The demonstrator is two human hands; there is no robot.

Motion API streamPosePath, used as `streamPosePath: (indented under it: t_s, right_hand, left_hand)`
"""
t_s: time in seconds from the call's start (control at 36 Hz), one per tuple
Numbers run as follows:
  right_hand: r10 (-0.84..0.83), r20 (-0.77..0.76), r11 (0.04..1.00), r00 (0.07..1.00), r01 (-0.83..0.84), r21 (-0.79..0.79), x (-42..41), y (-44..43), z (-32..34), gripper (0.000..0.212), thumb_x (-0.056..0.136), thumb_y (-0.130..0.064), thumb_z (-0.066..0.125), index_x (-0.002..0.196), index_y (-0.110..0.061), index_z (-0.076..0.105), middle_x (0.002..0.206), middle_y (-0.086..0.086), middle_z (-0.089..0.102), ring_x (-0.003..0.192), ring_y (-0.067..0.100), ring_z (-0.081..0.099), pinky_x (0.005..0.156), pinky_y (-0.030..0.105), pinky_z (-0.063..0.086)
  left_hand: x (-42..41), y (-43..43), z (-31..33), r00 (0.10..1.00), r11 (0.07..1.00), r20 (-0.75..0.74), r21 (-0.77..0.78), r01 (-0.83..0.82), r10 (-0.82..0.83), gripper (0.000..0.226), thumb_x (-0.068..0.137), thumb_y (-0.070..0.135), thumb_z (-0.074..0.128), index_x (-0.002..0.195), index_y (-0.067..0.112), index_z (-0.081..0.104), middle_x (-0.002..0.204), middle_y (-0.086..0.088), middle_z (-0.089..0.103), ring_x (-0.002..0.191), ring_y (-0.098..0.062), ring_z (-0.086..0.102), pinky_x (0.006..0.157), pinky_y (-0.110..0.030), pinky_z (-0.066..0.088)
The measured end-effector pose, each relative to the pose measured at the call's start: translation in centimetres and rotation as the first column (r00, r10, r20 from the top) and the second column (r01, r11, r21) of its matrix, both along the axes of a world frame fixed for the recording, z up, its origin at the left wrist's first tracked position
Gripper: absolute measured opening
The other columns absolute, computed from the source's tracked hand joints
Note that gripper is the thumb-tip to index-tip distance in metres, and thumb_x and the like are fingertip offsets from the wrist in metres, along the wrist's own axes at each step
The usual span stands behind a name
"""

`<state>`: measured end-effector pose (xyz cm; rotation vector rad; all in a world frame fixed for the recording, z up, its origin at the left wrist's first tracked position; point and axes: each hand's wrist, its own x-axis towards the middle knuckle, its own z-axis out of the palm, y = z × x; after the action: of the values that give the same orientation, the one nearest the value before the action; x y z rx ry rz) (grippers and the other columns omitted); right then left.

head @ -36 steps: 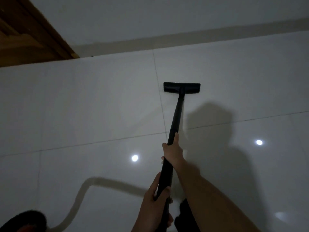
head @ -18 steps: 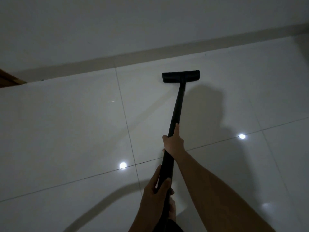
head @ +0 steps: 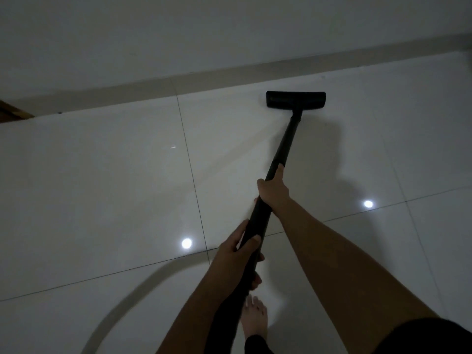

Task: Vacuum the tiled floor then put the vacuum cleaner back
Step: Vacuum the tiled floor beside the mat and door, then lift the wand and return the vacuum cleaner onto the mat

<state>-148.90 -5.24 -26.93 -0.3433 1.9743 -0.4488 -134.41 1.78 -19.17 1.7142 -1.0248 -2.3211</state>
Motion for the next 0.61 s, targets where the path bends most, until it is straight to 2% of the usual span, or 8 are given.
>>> streamPosePath:
  t_s: [0.08,0.17,0.22,0.28,0.36,0.44,0.53,0.61]
  right_hand:
    - [-0.015,0.031,0.999,0.999,0.014,0.032,2.3,0.3,0.7,0.075,0.097,-0.011,0.038,0.151,-0.029,-0.010,0.129,0.023,0.052,0.057,0.015,0.050,0.054,0.028,0.045]
    - [-0.066,0.053,0.996,0.996,0.063,0.061,5.4,1.3,0.7,0.078,0.095,-0.012,0.038,0.150,-0.030,-0.014,0.132,0.023,0.050,0.081,0.028,0.059,0.085,0.043,0.052]
    - [-0.112,0.076,0.990,0.991,0.106,0.089,7.6,1.9,0.6,0.079,0.095,-0.012,0.038,0.149,-0.031,-0.016,0.132,0.022,0.050,0.101,0.036,0.058,0.090,0.044,0.050]
    - [-0.182,0.130,0.980,0.975,0.168,0.109,9.8,2.7,0.7,0.082,0.095,-0.012,0.039,0.148,-0.033,-0.020,0.130,0.021,0.050,0.107,0.039,0.056,0.093,0.047,0.049]
    - [-0.265,0.241,0.964,0.933,0.248,0.101,13.1,4.1,1.4,0.085,0.096,-0.014,0.041,0.146,-0.033,-0.024,0.119,0.017,0.052,0.106,0.037,0.057,0.095,0.052,0.049]
    - [-0.273,0.317,0.962,0.908,0.265,0.069,15.9,6.1,2.0,0.084,0.098,-0.023,0.044,0.147,-0.030,-0.024,0.123,0.018,0.051,0.111,0.034,0.057,0.094,0.048,0.051]
    - [-0.134,0.270,0.991,0.954,0.132,0.024,17.9,7.9,2.9,0.075,0.100,-0.028,0.043,0.151,-0.022,-0.012,0.137,0.020,0.046,0.117,0.036,0.054,0.095,0.042,0.050]
    - [0.232,0.012,0.972,0.973,-0.232,-0.037,20.1,10.1,4.4,0.058,0.103,-0.030,0.034,0.153,-0.014,0.010,0.138,0.021,0.045,0.119,0.033,0.051,0.089,0.029,0.043]
  left_hand:
    - [2.8,-0.4,1.3,0.997,0.997,0.027,-0.010,0.077,-0.077,0.048,0.095,0.028,0.050,0.138,0.040,0.034,0.088,-0.012,0.062,0.046,-0.016,0.058,0.044,-0.024,0.048]
    - [6.2,-0.4,2.6,0.989,0.992,0.068,-0.006,0.129,-0.129,0.047,0.089,0.027,0.061,0.126,0.047,0.040,0.091,-0.009,0.064,0.046,-0.018,0.058,0.047,-0.026,0.050]
    - [8.7,-0.2,3.4,0.973,0.975,0.089,-0.033,0.219,-0.215,0.051,0.085,0.023,0.067,0.114,0.054,0.040,0.101,0.001,0.062,0.050,-0.018,0.060,0.051,-0.026,0.052]
    - [11.2,0.0,4.0,0.945,0.948,0.142,-0.079,0.309,-0.296,0.054,0.085,0.020,0.066,0.109,0.060,0.039,0.105,0.009,0.061,0.054,-0.016,0.060,0.053,-0.024,0.053]
    - [14.7,0.2,4.9,0.879,0.891,0.305,-0.158,0.425,-0.366,0.057,0.086,0.019,0.064,0.132,0.045,0.041,0.103,0.007,0.062,0.056,-0.009,0.056,0.050,-0.017,0.047]
    - [18.0,0.2,5.7,0.803,0.823,0.463,-0.233,0.519,-0.376,0.055,0.082,0.018,0.069,0.132,0.032,0.050,0.100,0.004,0.060,0.075,-0.008,0.057,0.061,-0.019,0.045]
    - [21.1,0.6,6.5,0.715,0.772,0.592,-0.231,0.593,-0.372,0.057,0.079,0.023,0.072,0.131,0.032,0.052,0.119,-0.002,0.060,0.106,-0.019,0.059,0.091,-0.034,0.048]
    - [23.5,1.1,7.3,0.676,0.750,0.646,-0.235,0.618,-0.355,0.056,0.076,0.022,0.074,0.127,0.035,0.056,0.119,0.000,0.064,0.106,-0.019,0.061,0.093,-0.038,0.049]
